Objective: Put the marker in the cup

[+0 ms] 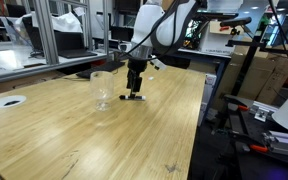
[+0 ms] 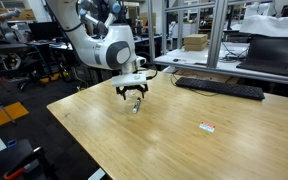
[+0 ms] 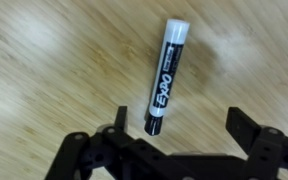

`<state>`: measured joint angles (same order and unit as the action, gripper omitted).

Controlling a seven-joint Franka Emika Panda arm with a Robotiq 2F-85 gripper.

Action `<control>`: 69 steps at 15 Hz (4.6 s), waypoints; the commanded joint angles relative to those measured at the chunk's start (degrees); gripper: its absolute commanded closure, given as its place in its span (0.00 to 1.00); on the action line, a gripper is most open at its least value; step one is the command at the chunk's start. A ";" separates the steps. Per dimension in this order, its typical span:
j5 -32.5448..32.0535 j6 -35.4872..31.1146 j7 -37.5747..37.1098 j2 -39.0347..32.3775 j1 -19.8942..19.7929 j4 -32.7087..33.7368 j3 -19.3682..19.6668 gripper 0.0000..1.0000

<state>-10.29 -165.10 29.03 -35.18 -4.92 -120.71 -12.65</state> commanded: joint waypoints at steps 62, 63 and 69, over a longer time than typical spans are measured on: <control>-0.08 -10.27 -16.60 14.92 8.01 -10.34 7.33 0.95; -1.52 -14.16 -17.33 16.31 9.38 -12.18 8.54 0.95; -1.46 -37.21 -14.35 19.93 20.54 -20.68 20.99 0.95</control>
<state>-13.43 -193.91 12.05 -16.56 11.07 -137.90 3.26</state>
